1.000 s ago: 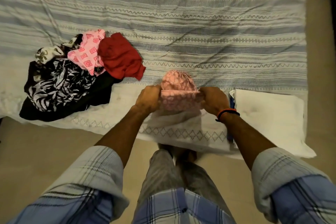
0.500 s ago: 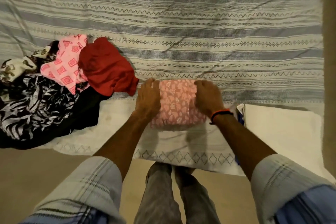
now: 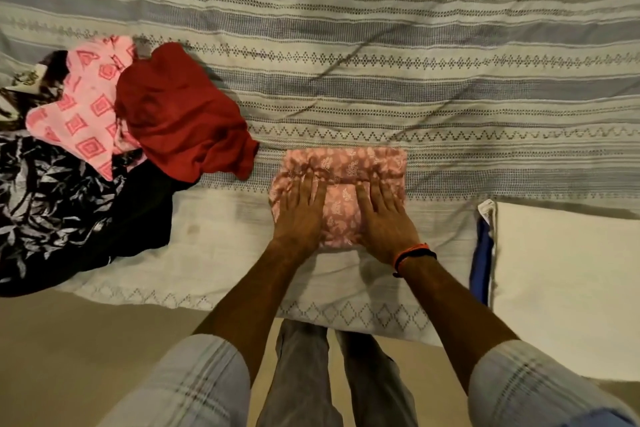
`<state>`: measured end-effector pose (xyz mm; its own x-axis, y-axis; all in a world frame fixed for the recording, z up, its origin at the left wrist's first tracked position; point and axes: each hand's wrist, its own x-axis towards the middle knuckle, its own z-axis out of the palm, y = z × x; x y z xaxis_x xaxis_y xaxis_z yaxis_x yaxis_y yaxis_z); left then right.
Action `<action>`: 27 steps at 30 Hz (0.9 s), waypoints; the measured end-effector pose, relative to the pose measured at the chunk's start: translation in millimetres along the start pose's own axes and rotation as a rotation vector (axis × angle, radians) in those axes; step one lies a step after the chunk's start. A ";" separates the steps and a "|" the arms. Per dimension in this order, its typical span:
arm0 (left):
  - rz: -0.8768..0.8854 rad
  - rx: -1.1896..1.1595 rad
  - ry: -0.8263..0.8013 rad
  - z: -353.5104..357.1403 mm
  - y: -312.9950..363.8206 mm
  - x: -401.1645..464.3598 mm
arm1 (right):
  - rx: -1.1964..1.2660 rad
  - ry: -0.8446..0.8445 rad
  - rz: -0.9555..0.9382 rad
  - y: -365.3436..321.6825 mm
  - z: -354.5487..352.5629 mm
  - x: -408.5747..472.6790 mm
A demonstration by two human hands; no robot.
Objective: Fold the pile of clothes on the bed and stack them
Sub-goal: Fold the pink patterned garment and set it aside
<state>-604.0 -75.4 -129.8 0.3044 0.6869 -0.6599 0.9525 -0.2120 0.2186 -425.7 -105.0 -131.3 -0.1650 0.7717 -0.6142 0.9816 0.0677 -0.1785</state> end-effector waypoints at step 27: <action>-0.628 -1.278 0.189 -14.1 -14.5 1.5 | 1.098 0.180 0.628 14.7 -24.0 11.7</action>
<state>-617.5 -61.5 -123.8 -0.2574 0.5327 -0.8062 0.2339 0.8439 0.4829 -410.9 -79.8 -122.6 0.3957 0.5615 -0.7267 0.2770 -0.8274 -0.4886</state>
